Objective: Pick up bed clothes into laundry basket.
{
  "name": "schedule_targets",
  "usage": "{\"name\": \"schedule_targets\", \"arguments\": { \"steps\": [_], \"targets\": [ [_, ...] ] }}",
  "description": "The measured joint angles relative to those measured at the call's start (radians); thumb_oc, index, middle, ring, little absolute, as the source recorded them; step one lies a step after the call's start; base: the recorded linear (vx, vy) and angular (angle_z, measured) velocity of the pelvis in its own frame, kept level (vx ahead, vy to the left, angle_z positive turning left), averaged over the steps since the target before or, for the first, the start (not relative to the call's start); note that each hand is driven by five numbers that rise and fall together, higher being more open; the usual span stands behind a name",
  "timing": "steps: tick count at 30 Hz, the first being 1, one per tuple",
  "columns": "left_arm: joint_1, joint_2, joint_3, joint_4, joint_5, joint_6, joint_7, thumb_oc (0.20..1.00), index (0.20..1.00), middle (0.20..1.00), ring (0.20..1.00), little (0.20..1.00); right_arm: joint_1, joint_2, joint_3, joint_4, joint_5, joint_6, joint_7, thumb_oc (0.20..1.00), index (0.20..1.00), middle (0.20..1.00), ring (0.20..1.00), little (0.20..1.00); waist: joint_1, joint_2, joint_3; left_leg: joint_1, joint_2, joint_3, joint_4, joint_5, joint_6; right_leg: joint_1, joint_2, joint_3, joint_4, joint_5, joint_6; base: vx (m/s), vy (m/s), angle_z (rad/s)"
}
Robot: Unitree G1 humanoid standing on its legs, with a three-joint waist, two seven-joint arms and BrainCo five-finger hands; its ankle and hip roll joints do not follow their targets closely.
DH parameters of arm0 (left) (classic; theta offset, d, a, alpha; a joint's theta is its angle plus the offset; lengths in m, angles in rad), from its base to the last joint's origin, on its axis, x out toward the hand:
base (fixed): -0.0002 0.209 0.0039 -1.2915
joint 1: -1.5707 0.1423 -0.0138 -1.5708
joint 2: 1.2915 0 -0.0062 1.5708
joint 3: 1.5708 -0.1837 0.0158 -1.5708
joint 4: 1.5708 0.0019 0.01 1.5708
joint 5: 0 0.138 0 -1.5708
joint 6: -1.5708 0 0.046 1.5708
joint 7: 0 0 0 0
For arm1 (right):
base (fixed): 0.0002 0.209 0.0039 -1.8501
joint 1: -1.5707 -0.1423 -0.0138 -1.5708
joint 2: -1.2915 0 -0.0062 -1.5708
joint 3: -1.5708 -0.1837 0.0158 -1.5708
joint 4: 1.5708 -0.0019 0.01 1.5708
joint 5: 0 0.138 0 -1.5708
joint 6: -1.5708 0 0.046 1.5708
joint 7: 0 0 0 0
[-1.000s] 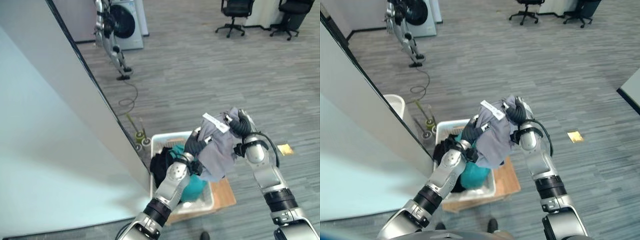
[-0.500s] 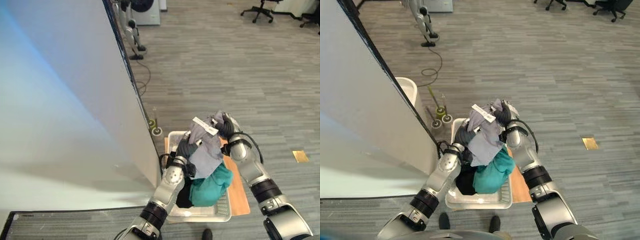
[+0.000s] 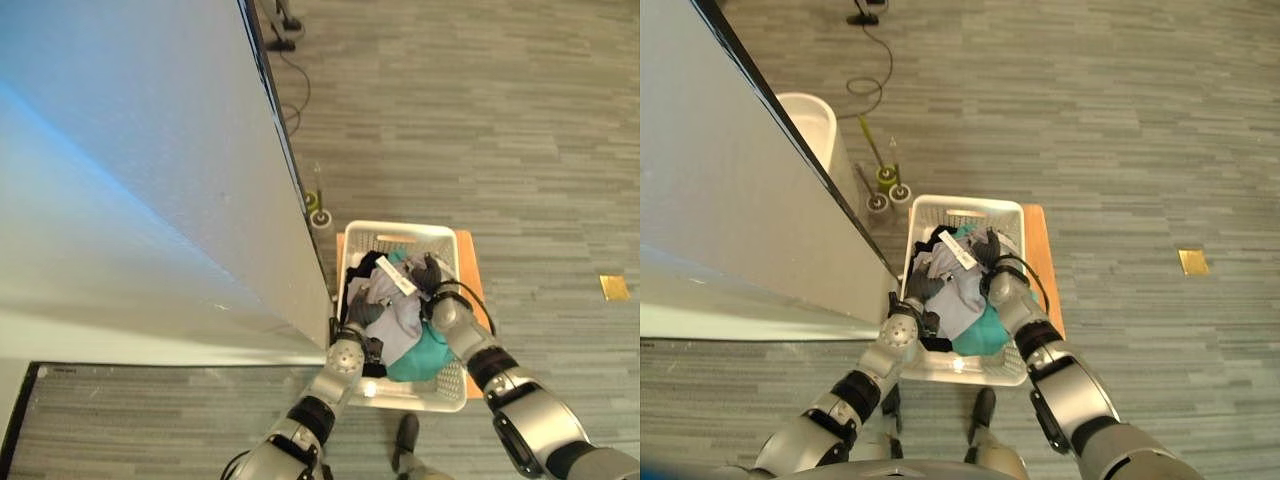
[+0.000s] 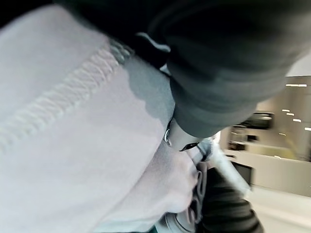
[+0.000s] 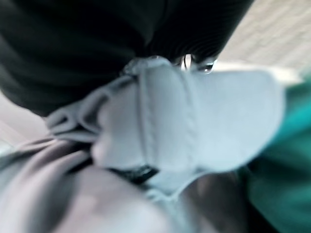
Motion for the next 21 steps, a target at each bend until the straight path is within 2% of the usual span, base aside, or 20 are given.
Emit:
{"name": "schedule_targets", "arguments": {
  "steps": [2, 7, 8, 9, 10, 13, 16, 17, 21],
  "targets": [
    [-0.029, -0.011, -0.005, 0.06, 0.008, -0.002, 0.006, 0.2, 0.2, 0.2, 0.2, 0.2, -0.018, 0.014, 0.002, 0.028, 0.009, 0.001, -0.004, 0.2, 0.2, 0.2, 0.2, 0.2, 0.002, -0.001, 0.003, -0.046, 0.002, -0.012, 0.0, 0.011, 0.001, -0.036, 0.003, -0.012, 0.0, 0.002, -0.002, 0.01, -0.021, 0.18],
    [-0.058, -0.012, -0.047, 0.167, 0.078, -0.049, 0.053, 0.2, 0.2, 0.2, 0.2, 0.2, -0.022, 0.031, 0.001, 0.121, 0.054, -0.015, -0.028, 0.2, 0.2, 0.2, 0.2, 0.2, 0.002, -0.001, 0.016, -0.044, -0.004, -0.013, 0.0, 0.013, 0.001, -0.03, -0.003, -0.02, 0.0, 0.002, -0.002, 0.02, -0.014, 0.06],
    [-0.058, -0.011, -0.05, 0.167, 0.078, -0.059, 0.059, 1.0, 1.0, 1.0, 1.0, 1.0, -0.022, 0.028, 0.0, 0.117, 0.057, -0.016, -0.029, 0.2, 0.2, 0.2, 0.2, 0.2, 0.002, -0.001, 0.024, -0.039, -0.004, -0.012, 0.0, 0.013, 0.001, -0.024, -0.004, -0.02, 0.0, 0.002, -0.002, 0.0, 0.0, 0.0],
    [-0.056, -0.011, -0.055, 0.166, 0.078, -0.06, 0.068, 1.0, 1.0, 1.0, 1.0, 1.0, -0.023, 0.025, -0.001, 0.113, 0.069, -0.011, -0.029, 0.815, 0.815, 0.815, 0.815, 0.815, 0.002, 0.0, 0.03, -0.031, -0.005, -0.012, 0.0, 0.013, 0.001, -0.017, -0.004, -0.02, 0.0, 0.002, -0.002, 0.0, 0.0, 0.0],
    [-0.056, -0.011, -0.055, 0.165, 0.078, -0.061, 0.074, 1.0, 1.0, 1.0, 1.0, 1.0, -0.023, 0.025, -0.003, 0.101, 0.082, -0.009, -0.029, 1.0, 1.0, 1.0, 1.0, 1.0, 0.002, 0.0, 0.031, -0.026, -0.005, -0.01, 0.0, 0.013, 0.001, -0.013, -0.005, -0.018, 0.0, 0.002, -0.003, 0.0, 0.0, 0.0],
    [-0.051, -0.007, -0.055, 0.137, 0.079, -0.06, 0.081, 1.0, 1.0, 1.0, 1.0, 1.0, -0.023, 0.021, -0.015, 0.07, 0.083, -0.002, -0.031, 1.0, 1.0, 1.0, 1.0, 1.0, 0.001, 0.004, 0.04, -0.004, -0.005, -0.007, 0.0, 0.013, 0.001, 0.006, -0.006, -0.013, 0.0, 0.002, -0.003, 0.01, -0.007, -0.02],
    [0.014, 0.024, -0.055, -0.027, 0.081, -0.065, 0.097, 1.0, 1.0, 1.0, 1.0, 1.0, -0.003, 0.012, -0.035, -0.014, 0.082, 0.01, -0.03, 1.0, 1.0, 1.0, 1.0, 1.0, 0.0, 0.005, 0.059, 0.035, -0.005, 0.004, 0.0, 0.013, 0.002, 0.04, -0.006, 0.001, 0.0, 0.002, -0.003, 0.04, -0.032, -0.09],
    [0.061, 0.057, -0.064, -0.149, 0.092, -0.082, 0.102, 1.0, 1.0, 1.0, 1.0, 1.0, 0.035, -0.01, -0.036, -0.094, 0.081, 0.011, -0.029, 1.0, 1.0, 1.0, 1.0, 1.0, 0.001, 0.005, 0.066, 0.054, -0.005, 0.014, 0.0, 0.013, 0.002, 0.055, -0.007, 0.004, 0.0, 0.002, -0.003, 0.02, -0.023, -0.09],
    [0.144, 0.109, -0.083, -0.342, 0.107, -0.108, 0.1, 1.0, 1.0, 1.0, 1.0, 1.0, 0.168, -0.081, -0.053, -0.31, 0.078, 0.053, 0.006, 1.0, 1.0, 1.0, 1.0, 1.0, -0.001, 0.004, 0.069, 0.113, -0.007, 0.021, 0.0, 0.011, 0.002, 0.11, -0.009, 0.013, 0.0, -0.006, -0.002, 0.03, -0.051, -0.05]
  ]
}}
